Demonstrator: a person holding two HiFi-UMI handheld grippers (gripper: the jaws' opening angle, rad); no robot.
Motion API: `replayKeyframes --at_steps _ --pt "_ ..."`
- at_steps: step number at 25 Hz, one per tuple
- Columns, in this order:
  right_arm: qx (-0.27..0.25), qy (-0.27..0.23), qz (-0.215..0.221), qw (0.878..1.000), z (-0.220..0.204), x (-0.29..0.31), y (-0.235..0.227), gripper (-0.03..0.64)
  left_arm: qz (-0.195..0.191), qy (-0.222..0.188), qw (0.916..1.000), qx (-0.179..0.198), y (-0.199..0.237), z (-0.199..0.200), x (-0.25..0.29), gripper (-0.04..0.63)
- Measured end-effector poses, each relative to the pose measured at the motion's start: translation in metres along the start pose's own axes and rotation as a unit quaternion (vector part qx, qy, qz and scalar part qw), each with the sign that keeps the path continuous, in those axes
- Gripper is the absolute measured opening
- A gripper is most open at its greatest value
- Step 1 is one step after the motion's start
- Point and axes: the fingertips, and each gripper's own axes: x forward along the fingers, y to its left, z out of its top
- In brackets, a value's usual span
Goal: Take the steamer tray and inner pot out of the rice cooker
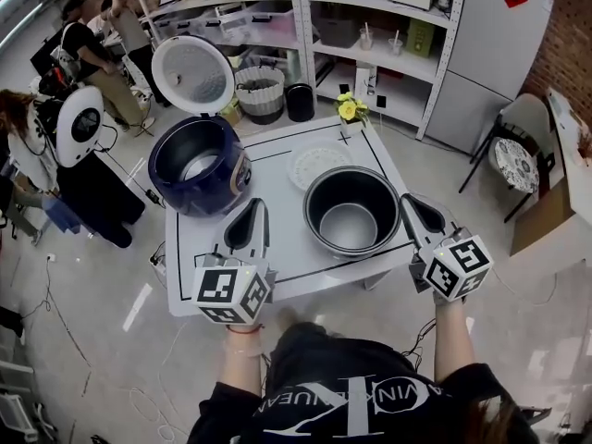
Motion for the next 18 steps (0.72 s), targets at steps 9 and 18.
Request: replayKeyframes --at_steps 9,18 --pt "0.011 0.001 0.006 1.000 -0.0059 -0.0076 0.0056 -0.002 0.003 0.007 1.0000 -0.002 -0.0074 -0.0058 -0.0039 0.023" --pt "0.021 -0.001 0.003 1.000 -0.0060 -0.0070 0.0033 0.000 0.007 0.015 0.9998 -0.008 -0.0053 -0.0083 -0.0059 0.023"
